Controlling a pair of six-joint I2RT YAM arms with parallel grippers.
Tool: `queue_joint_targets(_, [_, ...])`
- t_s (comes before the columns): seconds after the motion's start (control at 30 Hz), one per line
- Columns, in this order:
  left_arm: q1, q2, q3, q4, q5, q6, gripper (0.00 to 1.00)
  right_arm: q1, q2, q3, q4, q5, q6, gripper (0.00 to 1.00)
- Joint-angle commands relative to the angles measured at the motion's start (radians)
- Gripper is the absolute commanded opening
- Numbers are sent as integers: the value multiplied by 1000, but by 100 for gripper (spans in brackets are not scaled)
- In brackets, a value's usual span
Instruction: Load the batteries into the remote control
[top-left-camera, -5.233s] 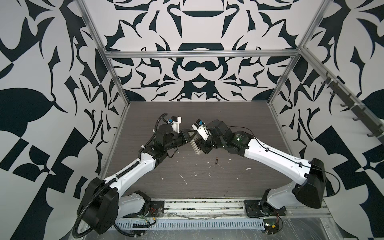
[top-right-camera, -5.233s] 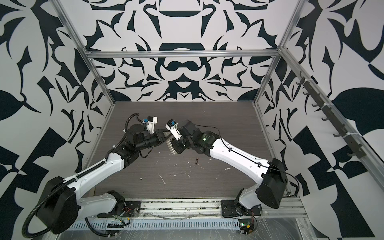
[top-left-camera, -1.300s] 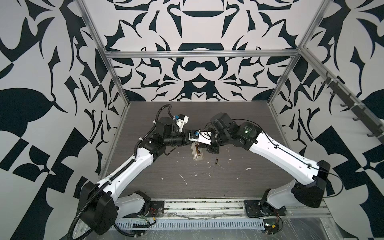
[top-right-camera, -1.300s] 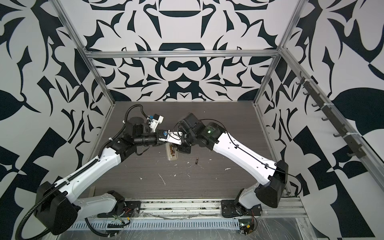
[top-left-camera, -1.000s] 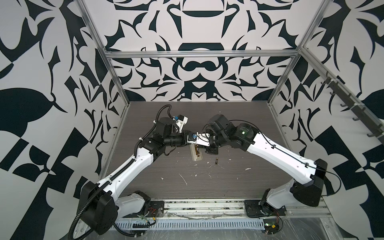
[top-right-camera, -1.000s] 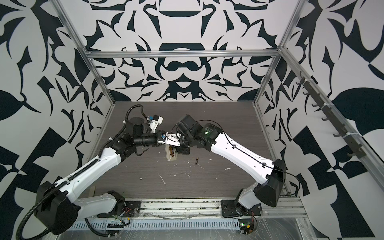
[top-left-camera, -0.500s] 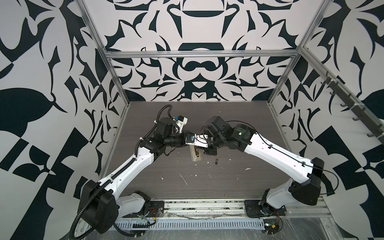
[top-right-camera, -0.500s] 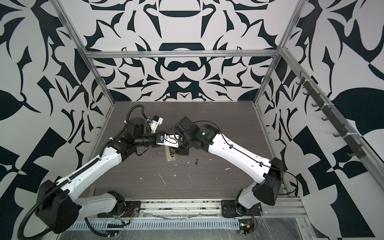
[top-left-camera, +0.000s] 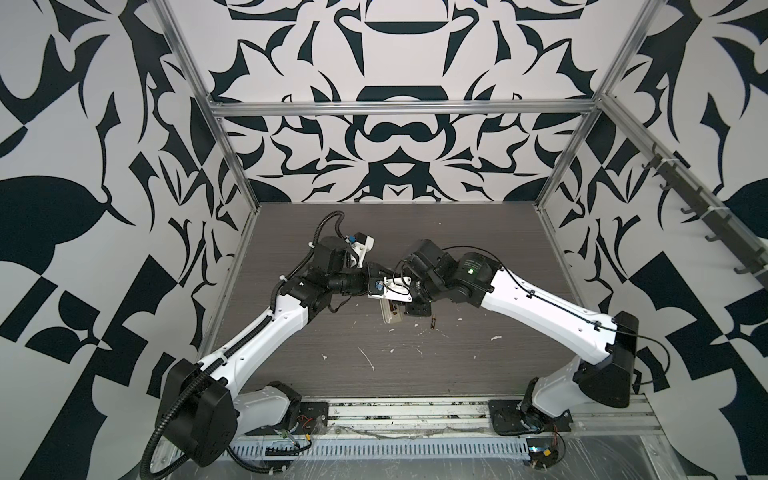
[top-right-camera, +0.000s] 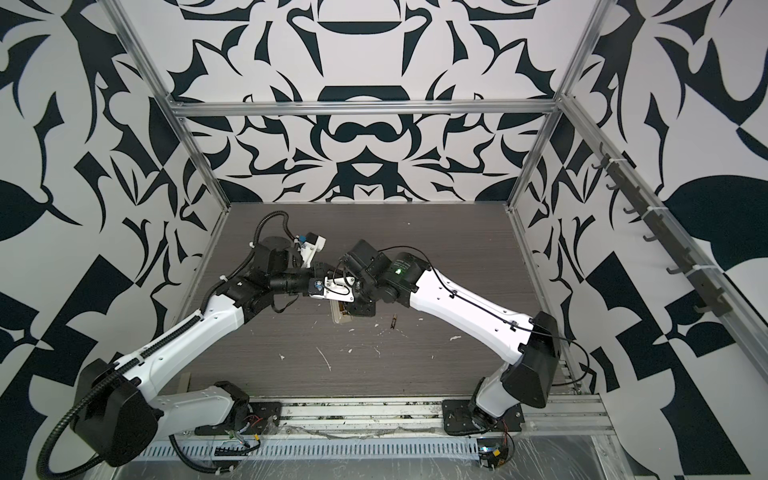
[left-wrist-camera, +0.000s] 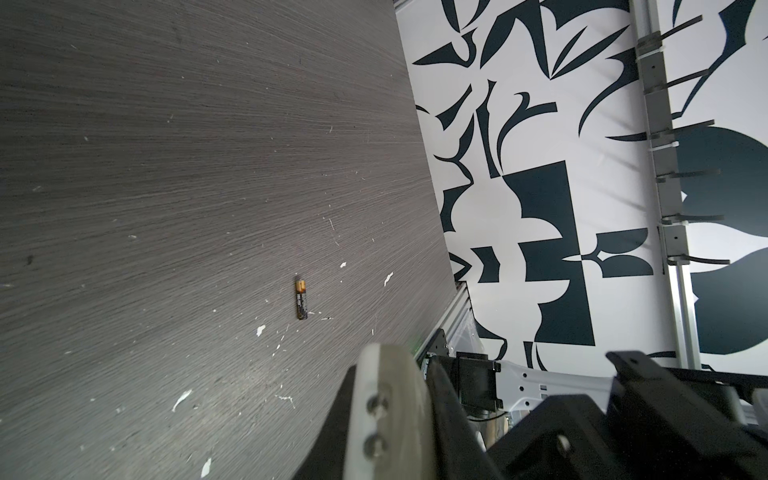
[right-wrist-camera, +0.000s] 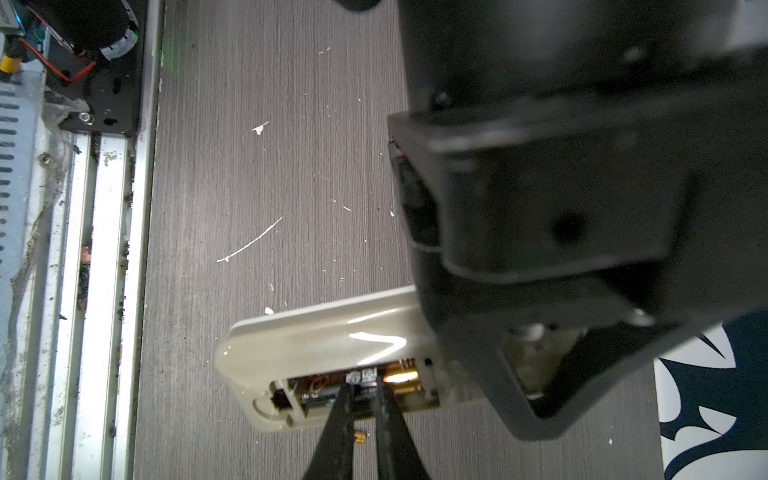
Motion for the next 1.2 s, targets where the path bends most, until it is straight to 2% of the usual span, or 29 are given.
queue_joint_targets(0.0, [-1, -26, 14, 107, 46, -16, 0, 11, -2, -23, -43, 6, 50, 16])
queue_joint_targets(0.2, [10, -38, -5, 116, 40, -17, 0, 10, -84, -17, -13, 36, 178, 32])
queue_joint_targets(0.33, [15, -44, -18, 128, 37, -22, 0, 8, -159, -28, -8, 89, 278, 46])
queue_joint_targets(0.53, [17, -58, -36, 158, 25, -27, 0, -51, -242, -23, -6, 138, 539, 65])
queue_joint_targets(0.67, [16, -60, -44, 169, 4, -32, 0, -114, -232, -4, -13, 46, 713, 67])
queue_joint_targets(0.8, [17, -76, -59, 200, -48, -46, 0, -120, -182, 14, 1, -45, 810, 67])
queue_joint_targets(0.9, [16, -82, -69, 224, -71, -62, 0, -121, -144, 9, 0, -70, 824, 67])
queue_joint_targets(1.17, [17, -90, -84, 233, -114, -75, 0, -120, -71, 39, -11, -70, 769, 66])
